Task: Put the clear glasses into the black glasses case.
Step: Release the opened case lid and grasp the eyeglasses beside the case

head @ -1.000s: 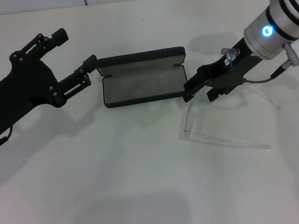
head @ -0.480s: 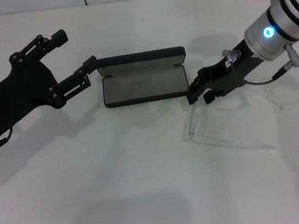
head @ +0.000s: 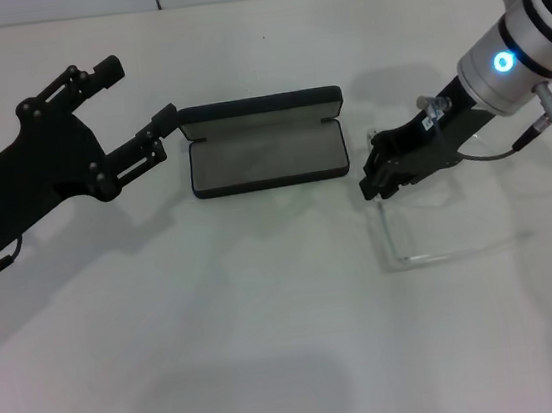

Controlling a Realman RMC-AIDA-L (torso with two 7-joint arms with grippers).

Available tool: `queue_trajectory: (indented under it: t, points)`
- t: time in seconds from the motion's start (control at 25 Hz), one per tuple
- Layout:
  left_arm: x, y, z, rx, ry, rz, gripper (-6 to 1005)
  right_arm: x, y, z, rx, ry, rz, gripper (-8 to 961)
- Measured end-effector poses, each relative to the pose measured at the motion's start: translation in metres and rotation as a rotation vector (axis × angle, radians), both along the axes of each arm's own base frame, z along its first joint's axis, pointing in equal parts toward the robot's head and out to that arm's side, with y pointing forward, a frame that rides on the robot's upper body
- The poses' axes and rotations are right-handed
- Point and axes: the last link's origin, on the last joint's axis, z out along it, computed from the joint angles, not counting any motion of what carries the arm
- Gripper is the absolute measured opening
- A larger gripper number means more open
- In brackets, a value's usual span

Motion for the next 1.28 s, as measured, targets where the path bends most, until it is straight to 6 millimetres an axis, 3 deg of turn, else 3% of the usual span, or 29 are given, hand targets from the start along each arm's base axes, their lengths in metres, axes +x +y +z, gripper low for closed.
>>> queue_trajectory:
  t: [0.52,0.6,1.12,1.28]
  points:
    - [0.002,0.002,0.003,0.014,-0.016,-0.003,767,0.004,-0.004,0.019,-0.028,-0.042,0.030,88]
    - [0.003,0.003,0.003,0.015,-0.018,-0.003,767,0.005,-0.003,0.020,-0.024,-0.039,0.027,-1]
    - [0.003,0.003,0.003,0.018,-0.020,-0.003,766,-0.012,-0.007,0.030,-0.071,-0.018,0.162,108]
    - [0.002,0.002,0.004,0.020,-0.019,-0.001,766,-0.020,-0.005,0.042,-0.058,-0.018,0.206,142]
